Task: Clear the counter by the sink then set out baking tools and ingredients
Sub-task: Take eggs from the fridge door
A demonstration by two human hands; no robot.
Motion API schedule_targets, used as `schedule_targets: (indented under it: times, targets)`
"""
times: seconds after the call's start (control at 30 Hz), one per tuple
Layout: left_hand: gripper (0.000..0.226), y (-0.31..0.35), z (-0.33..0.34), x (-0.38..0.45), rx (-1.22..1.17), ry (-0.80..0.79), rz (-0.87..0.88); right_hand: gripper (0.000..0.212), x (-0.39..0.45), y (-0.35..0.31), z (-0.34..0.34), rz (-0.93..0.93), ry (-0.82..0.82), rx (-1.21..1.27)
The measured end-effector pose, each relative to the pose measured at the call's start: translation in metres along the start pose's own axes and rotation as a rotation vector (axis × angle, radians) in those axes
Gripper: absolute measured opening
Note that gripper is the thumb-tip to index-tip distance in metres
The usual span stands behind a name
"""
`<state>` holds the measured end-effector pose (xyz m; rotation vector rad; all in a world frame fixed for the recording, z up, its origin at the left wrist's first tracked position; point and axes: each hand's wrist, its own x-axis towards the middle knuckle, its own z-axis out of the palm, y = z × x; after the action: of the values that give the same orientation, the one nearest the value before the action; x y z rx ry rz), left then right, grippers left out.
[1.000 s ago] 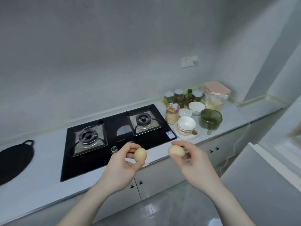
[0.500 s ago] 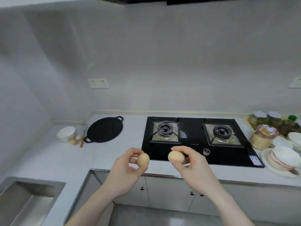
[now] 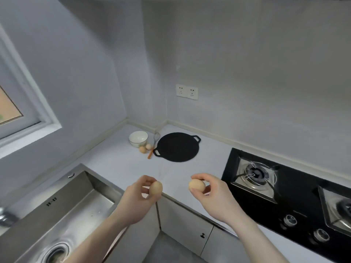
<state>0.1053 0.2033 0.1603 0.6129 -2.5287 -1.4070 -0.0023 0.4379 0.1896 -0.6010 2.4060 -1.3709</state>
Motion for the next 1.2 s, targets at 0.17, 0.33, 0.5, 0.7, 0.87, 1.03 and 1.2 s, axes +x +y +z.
schedule_targets:
  times: [0.17,0.33,0.5,0.7,0.87,1.03,1.2]
  targets:
    - [0.023,-0.025,-0.011,0.025,-0.014,0.096,-0.147,0.031,0.069,0.006,0.016,-0.015,-0.164,-0.051]
    - [0.024,-0.056,-0.029,0.05,0.004,0.154,-0.286,0.033,0.138,0.012,0.049,-0.062,-0.295,-0.111]
    - [0.028,-0.079,-0.036,0.084,-0.001,0.181,-0.382,0.033,0.193,0.019,0.081,-0.06,-0.396,-0.152]
    - [0.031,-0.131,-0.038,0.15,-0.044,0.181,-0.509,0.034,0.251,0.037,0.13,0.013,-0.4,-0.166]
    - [0.032,-0.171,-0.044,0.208,-0.059,0.155,-0.56,0.034,0.292,0.042,0.177,0.1,-0.411,-0.25]
    - [0.029,-0.205,-0.052,0.27,-0.019,0.118,-0.577,0.033,0.342,0.039,0.211,0.119,-0.358,-0.341]
    - [0.031,-0.221,-0.049,0.314,0.016,0.069,-0.606,0.038,0.377,0.039,0.231,0.136,-0.342,-0.418]
